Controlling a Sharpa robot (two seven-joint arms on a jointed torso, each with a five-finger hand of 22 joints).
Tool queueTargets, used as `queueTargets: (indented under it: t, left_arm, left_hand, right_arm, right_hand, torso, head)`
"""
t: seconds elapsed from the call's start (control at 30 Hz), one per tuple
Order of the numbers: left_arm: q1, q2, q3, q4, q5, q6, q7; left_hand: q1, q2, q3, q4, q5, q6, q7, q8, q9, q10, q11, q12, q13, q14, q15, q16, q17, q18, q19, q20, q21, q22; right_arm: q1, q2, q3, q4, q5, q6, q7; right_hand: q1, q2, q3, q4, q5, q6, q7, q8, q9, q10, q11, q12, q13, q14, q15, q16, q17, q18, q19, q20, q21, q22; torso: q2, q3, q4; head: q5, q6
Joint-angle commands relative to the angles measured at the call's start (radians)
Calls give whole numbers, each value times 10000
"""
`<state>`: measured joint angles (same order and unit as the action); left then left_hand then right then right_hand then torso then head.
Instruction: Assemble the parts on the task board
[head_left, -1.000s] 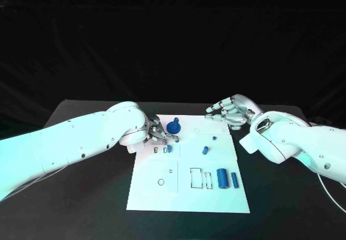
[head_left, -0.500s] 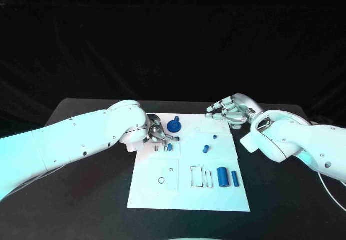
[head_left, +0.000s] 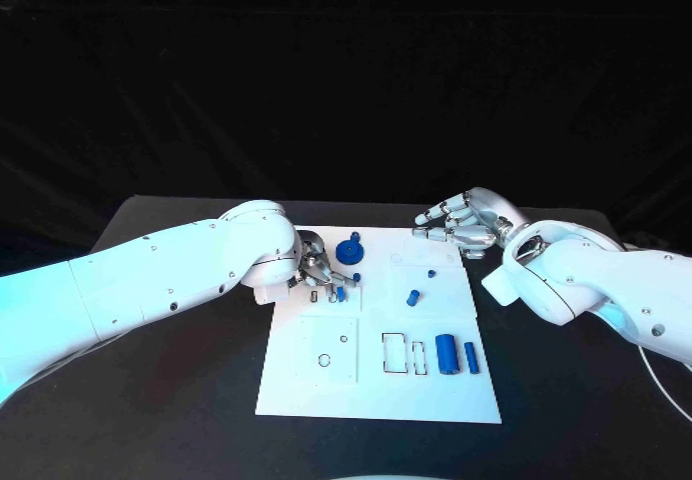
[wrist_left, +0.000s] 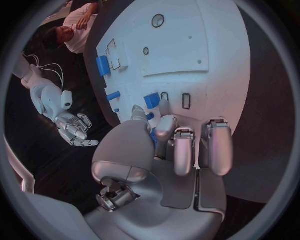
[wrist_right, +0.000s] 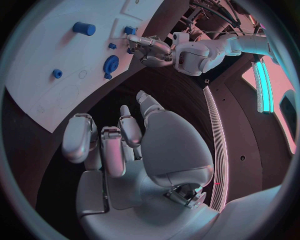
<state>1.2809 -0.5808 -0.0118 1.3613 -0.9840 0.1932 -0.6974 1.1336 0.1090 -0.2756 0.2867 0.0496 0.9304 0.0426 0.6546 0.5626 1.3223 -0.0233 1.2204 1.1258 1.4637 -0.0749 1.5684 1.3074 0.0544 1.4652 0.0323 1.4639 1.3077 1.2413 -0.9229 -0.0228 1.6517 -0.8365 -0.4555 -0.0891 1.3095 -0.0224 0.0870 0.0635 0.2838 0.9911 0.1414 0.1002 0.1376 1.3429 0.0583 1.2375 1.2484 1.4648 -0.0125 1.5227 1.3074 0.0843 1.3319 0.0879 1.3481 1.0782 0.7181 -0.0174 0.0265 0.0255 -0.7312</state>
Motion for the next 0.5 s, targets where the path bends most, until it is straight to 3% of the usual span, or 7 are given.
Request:
queueTargets:
  t: [0.03, 0.5]
  left_arm:
    - [-1, 51, -8, -12, -26, 254, -131]
    - [-6, 110, -29, -16, -2, 139, -125]
  left_hand:
    - [162, 8, -75, -18, -28, -84, 12, 48, 49, 70, -9, 46, 22, 1071, -62, 24, 2634, -109, 11, -27, 25, 696]
    - [549, 151, -60, -67, -22, -133, -8, 216, 311, 31, -22, -6, -18, 1071, -69, 24, 2634, -86, -53, -29, -37, 606]
  right_arm:
    - [-9, 13, -3, -14, -71, 162, -44]
    - [-27, 111, -20, -124, -71, 240, -77]
  right_hand:
    - [51, 72, -38, -6, 210, 76, -6, 59, 16, -41, -44, -67, -20, 851, -67, -43, 1778, 134, -26, -13, -37, -11]
    - [69, 78, -33, -10, 279, 80, -8, 64, 19, -36, -48, -60, -15, 853, -69, -41, 1782, 133, -20, -15, -37, -7]
  torso:
    - [4, -7, -3]
    - [13, -7, -3]
  head:
    - [-10, -15]
    - [1, -45]
